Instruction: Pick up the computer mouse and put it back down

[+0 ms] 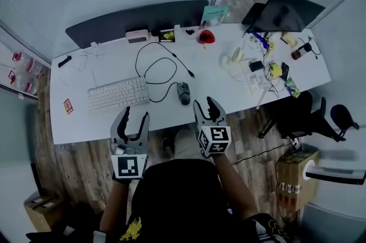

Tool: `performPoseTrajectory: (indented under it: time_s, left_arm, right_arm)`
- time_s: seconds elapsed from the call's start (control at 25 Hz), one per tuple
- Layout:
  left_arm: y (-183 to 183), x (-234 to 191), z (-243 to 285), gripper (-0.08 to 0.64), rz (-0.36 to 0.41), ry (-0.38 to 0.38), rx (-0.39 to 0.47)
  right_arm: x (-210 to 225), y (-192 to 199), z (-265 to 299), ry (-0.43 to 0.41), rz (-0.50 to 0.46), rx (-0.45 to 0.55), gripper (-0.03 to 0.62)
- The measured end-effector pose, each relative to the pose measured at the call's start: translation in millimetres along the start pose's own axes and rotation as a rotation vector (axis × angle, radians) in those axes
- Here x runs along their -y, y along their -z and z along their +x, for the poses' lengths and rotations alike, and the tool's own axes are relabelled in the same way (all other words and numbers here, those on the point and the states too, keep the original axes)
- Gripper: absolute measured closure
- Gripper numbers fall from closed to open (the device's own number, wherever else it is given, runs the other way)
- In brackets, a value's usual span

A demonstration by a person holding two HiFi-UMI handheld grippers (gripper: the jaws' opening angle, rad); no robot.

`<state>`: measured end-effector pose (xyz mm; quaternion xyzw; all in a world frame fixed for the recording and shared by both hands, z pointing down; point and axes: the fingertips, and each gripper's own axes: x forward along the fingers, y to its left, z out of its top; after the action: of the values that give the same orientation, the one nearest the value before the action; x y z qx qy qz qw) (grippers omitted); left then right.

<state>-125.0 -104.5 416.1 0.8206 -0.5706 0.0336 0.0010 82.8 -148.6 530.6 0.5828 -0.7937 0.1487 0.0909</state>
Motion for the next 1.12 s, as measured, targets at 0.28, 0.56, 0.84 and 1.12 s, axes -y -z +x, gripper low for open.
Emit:
performPoseTrajectory:
  time_s: [0.28, 0.56, 0.84, 1.12]
  left_arm:
    - [-42, 37, -38, 0.33, 0.055, -0.028, 0.043]
    - [-68, 78, -78, 0.339, 0.058, -0.07, 0.054]
    - [-68, 146, -104, 0.341, 0.052, -0.035, 0.087]
    - [-75, 157, -120, 0.341, 0.057, -0.046, 0.105]
  right_arm:
    - [-5, -86, -85, -0.034, -0.153, 0.239, 0.559]
    - [-6, -116, -163, -0.109, -0.204, 0.319, 0.575]
    - [1, -120, -217, -0.144, -0.208, 0.359, 0.575]
    - [-2, -129, -238, -0.168, -0.212, 0.386, 0.575]
